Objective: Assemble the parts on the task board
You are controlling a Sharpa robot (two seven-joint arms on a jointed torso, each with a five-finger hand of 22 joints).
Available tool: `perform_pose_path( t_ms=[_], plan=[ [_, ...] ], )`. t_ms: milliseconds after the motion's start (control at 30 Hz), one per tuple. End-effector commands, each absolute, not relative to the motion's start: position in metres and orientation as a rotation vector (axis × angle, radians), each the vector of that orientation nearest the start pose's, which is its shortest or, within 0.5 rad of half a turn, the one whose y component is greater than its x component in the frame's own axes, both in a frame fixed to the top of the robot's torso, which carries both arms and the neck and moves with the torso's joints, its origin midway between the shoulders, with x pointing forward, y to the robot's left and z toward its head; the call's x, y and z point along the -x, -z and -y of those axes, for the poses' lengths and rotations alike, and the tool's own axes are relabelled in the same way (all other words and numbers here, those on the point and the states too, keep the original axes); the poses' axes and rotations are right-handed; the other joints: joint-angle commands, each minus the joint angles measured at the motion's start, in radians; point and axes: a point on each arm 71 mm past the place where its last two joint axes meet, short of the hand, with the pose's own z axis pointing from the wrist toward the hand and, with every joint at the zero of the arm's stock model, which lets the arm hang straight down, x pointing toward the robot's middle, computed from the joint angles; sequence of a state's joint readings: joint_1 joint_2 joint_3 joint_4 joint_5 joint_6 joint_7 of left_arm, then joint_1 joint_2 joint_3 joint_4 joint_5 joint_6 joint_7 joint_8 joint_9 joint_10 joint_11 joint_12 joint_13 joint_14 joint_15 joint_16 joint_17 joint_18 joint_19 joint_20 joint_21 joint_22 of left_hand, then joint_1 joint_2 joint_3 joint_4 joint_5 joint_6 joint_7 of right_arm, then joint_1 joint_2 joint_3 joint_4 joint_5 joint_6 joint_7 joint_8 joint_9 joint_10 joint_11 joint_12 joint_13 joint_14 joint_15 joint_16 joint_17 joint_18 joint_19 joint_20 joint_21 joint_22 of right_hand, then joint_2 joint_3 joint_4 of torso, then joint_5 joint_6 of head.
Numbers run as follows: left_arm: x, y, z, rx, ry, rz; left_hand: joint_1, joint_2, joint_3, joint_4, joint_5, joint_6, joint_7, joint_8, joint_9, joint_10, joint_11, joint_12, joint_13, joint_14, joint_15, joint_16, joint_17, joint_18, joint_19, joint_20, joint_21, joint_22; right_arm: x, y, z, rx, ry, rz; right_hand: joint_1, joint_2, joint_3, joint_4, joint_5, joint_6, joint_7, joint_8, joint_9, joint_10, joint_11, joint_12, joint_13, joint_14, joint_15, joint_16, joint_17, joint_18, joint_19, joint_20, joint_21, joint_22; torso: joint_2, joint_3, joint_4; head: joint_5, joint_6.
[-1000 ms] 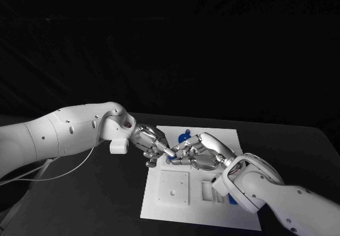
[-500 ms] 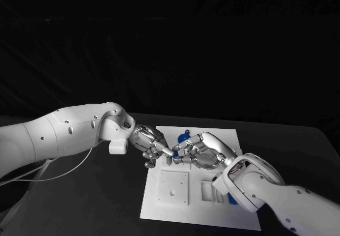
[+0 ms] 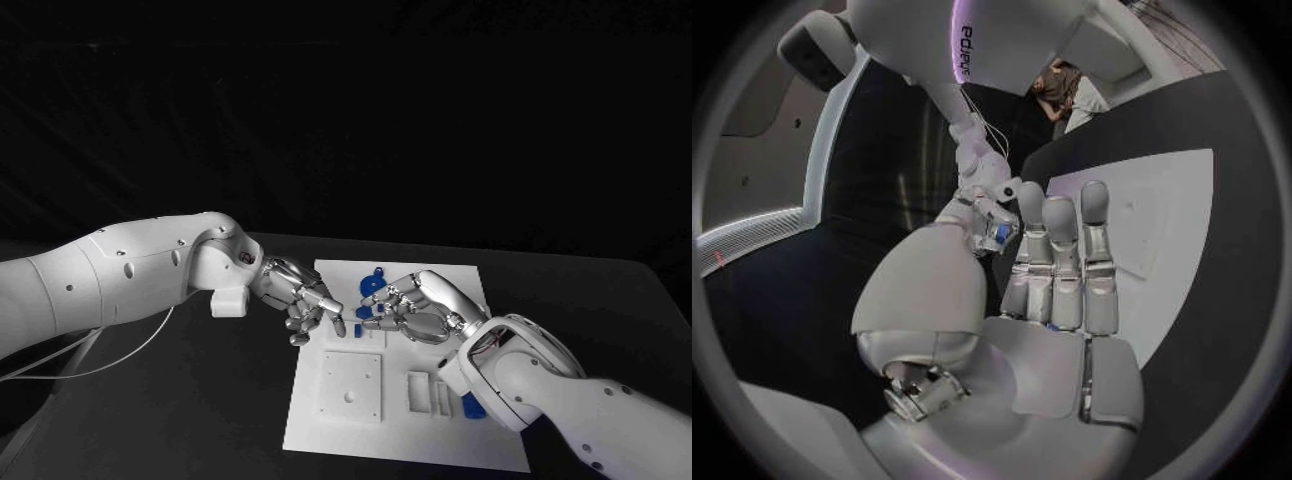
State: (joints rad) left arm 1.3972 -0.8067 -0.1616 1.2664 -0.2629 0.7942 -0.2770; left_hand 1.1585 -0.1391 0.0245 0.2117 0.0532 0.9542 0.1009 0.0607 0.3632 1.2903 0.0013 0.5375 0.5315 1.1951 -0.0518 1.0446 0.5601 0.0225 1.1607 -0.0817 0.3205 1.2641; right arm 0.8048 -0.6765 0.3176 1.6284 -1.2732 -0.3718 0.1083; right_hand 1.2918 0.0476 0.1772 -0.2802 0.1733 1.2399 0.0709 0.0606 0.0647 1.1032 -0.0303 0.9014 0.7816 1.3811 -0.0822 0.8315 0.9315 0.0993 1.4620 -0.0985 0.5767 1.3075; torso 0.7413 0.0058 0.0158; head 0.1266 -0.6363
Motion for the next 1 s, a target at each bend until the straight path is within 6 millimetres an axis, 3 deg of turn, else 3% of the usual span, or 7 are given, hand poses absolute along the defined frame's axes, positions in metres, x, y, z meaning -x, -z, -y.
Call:
perform_pose_path(
  t_ms=[33,367,500,633,733,867,1000],
  plan=[
    [-0.501,0.174,-0.238,0.53,1.378,-2.599,0.014,0.024,0.0,-0.02,-0.005,-0.009,0.011,0.003,-0.047,-0.047,0.02,-0.076,-0.073,-0.032,0.018,-0.062,-0.043,0.002,-0.015,0.022,-0.05,-0.041,-0.434,0.208,0.109,-0.142,-1.239,-1.517,-0.007,-0.001,0.008,-0.001,-0.006,0.041,-0.015,0.003,0.013,0.007,0.002,-0.002,0.002,0.003,-0.003,-0.007,0.002,-0.015,0.001,-0.005,0.005,0.064,0.0,0.0006,-0.0008,-0.011,0.009],
    [-0.511,0.167,-0.256,0.835,1.231,-2.155,0.056,-0.064,-0.007,0.071,-0.004,0.006,0.034,0.003,-0.168,-0.175,0.091,-0.297,-0.416,-0.149,0.096,-0.29,-0.225,0.019,-0.057,0.1,-0.259,-0.254,-0.45,0.212,0.13,-0.178,-1.167,-1.512,-0.01,-0.004,0.012,0.001,-0.011,0.042,-0.016,0.003,0.013,0.008,0.001,-0.003,0.002,0.004,-0.003,-0.007,0.003,-0.015,0.001,-0.005,0.005,0.064,-0.001,0.0008,0.0015,-0.026,0.025],
    [-0.509,0.164,-0.258,0.856,1.19,-2.027,0.081,-0.044,0.003,0.058,0.009,0.012,0.027,0.035,-0.178,-0.161,0.086,-0.276,-0.467,-0.108,0.092,-0.321,-0.276,0.025,-0.034,0.101,-0.254,-0.351,-0.455,0.213,0.137,-0.194,-1.145,-1.509,-0.012,-0.006,0.01,0.002,-0.012,0.042,-0.017,0.003,0.012,0.008,0.001,-0.003,0.003,0.004,-0.003,-0.008,0.003,-0.016,0.001,-0.005,0.007,0.064,-0.001,-0.0009,0.0017,-0.027,0.03],
    [-0.506,0.161,-0.25,0.816,1.174,-1.907,0.053,0.032,-0.033,-0.049,0.221,-0.024,-0.014,0.284,-0.143,-0.092,0.029,-0.069,-0.415,-0.06,0.036,-0.106,-0.186,0.003,0.049,0.045,-0.19,-0.311,-0.461,0.213,0.141,-0.211,-1.129,-1.502,-0.012,-0.006,0.01,0.002,-0.011,0.042,-0.017,0.003,0.012,0.008,0.001,-0.003,0.003,0.004,-0.003,-0.008,0.003,-0.016,0.001,-0.005,0.006,0.064,-0.001,-0.0012,0.0003,-0.028,0.034],
    [-0.504,0.161,-0.241,0.764,1.169,-1.874,0.001,0.051,-0.052,-0.042,0.249,-0.139,-0.024,0.541,-0.022,-0.133,0.006,0.168,-0.298,-0.063,0.007,0.089,-0.104,-0.003,0.05,0.014,-0.068,-0.143,-0.465,0.212,0.144,-0.227,-1.123,-1.493,-0.012,-0.006,0.01,0.002,-0.011,0.042,-0.017,0.003,0.012,0.008,0.001,-0.003,0.003,0.004,-0.003,-0.008,0.003,-0.016,0.001,-0.005,0.006,0.064,0.001,-0.0018,-0.0003,-0.03,0.036],
    [-0.502,0.161,-0.23,0.676,1.146,-1.84,-0.03,0.04,-0.026,0.025,0.306,-0.191,-0.043,0.7,0.026,-0.175,-0.01,0.342,-0.217,-0.055,-0.006,0.206,-0.088,0.01,0.041,0.003,0.032,0.005,-0.47,0.209,0.146,-0.276,-1.121,-1.49,-0.012,-0.006,0.01,0.002,-0.011,0.041,-0.017,0.003,0.012,0.008,0.001,-0.003,0.003,0.004,-0.003,-0.009,0.004,-0.016,0.002,-0.006,0.006,0.064,0.001,-0.0021,-0.0003,-0.032,0.041],
    [-0.501,0.164,-0.222,0.614,1.137,-1.818,-0.022,0.052,-0.022,0.043,0.361,-0.192,-0.051,0.728,0.006,-0.191,-0.019,0.441,-0.158,-0.042,-0.013,0.279,-0.075,0.019,0.05,-0.003,0.082,0.066,-0.474,0.207,0.147,-0.325,-1.118,-1.493,-0.012,-0.007,0.01,0.002,-0.01,0.04,-0.017,0.003,0.011,0.007,0.001,-0.003,0.004,0.004,-0.003,-0.009,0.004,-0.016,0.002,-0.006,0.005,0.064,0.0,-0.001,0.0003,-0.032,0.042]
  ],
)
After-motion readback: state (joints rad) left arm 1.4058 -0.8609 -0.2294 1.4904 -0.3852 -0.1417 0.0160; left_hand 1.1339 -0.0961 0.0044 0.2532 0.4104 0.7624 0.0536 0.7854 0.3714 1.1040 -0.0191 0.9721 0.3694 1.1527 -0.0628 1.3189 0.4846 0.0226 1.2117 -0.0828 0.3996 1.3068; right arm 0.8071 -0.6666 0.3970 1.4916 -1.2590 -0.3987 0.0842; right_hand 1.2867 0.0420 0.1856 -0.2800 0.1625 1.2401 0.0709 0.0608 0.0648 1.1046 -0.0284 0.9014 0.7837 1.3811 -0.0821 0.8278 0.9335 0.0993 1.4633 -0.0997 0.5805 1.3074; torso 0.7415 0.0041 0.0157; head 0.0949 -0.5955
